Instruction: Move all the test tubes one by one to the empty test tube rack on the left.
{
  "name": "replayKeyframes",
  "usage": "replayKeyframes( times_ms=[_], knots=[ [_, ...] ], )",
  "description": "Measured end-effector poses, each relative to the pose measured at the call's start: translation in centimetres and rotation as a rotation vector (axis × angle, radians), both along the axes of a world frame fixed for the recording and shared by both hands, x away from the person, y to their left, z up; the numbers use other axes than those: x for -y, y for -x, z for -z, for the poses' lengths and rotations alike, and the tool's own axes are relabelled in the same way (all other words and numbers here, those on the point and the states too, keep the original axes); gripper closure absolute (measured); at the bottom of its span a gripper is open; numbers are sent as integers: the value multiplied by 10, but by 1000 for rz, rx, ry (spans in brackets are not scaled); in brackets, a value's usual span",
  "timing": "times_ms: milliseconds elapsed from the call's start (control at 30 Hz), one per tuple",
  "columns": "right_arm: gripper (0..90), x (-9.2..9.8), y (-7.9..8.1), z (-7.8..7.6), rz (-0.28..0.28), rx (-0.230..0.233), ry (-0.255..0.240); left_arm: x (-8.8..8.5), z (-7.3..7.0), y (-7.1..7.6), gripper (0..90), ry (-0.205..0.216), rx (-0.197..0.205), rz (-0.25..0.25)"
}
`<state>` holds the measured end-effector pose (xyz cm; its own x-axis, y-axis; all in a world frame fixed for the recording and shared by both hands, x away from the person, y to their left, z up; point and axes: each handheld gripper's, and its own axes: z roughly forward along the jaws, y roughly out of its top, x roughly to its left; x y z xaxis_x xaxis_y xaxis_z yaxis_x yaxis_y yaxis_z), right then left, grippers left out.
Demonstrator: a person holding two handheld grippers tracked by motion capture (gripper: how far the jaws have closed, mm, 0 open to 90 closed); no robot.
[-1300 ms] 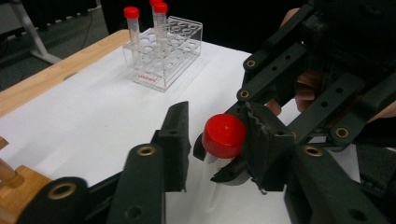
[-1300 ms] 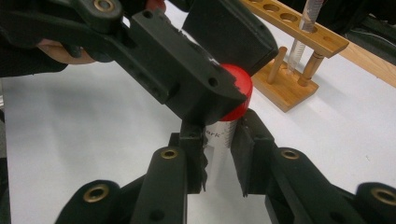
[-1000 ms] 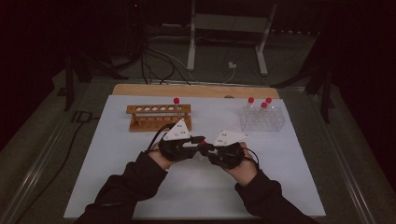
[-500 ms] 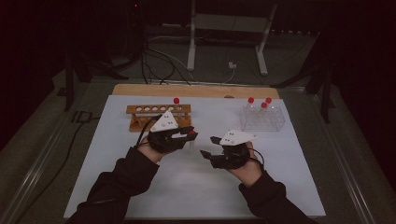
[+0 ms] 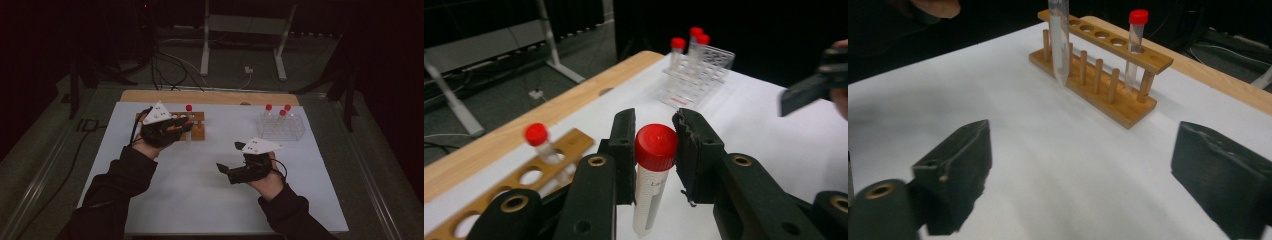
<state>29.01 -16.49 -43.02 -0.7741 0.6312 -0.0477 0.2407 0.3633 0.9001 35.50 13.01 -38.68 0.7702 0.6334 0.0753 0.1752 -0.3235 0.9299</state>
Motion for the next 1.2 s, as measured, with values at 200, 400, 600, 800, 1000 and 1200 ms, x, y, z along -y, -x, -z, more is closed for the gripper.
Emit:
replayKeyframes(
  times_ms=[200, 400, 600, 800, 1000, 1200],
  knots=[
    [0, 4, 1, -3, -12, 1, -22, -6, -7, -16, 719, 14, 13, -59],
    [0, 6, 0, -2, -19, 1, -28, -10, -14, -30, 718, 38, 48, -115],
    [0, 8, 0, -3, -11, 4, -27, -12, -18, -48, 718, 60, 71, -161],
    [0, 10, 0, -1, -19, 0, -12, -11, -15, -67, 718, 63, 73, -213],
    [0, 11, -1, -1, -24, 2, -11, -12, -1, -80, 718, 91, 63, -246],
    [0, 10, 0, 1, -39, -3, -1, -10, 19, -87, 718, 92, 32, -265]
  ],
)
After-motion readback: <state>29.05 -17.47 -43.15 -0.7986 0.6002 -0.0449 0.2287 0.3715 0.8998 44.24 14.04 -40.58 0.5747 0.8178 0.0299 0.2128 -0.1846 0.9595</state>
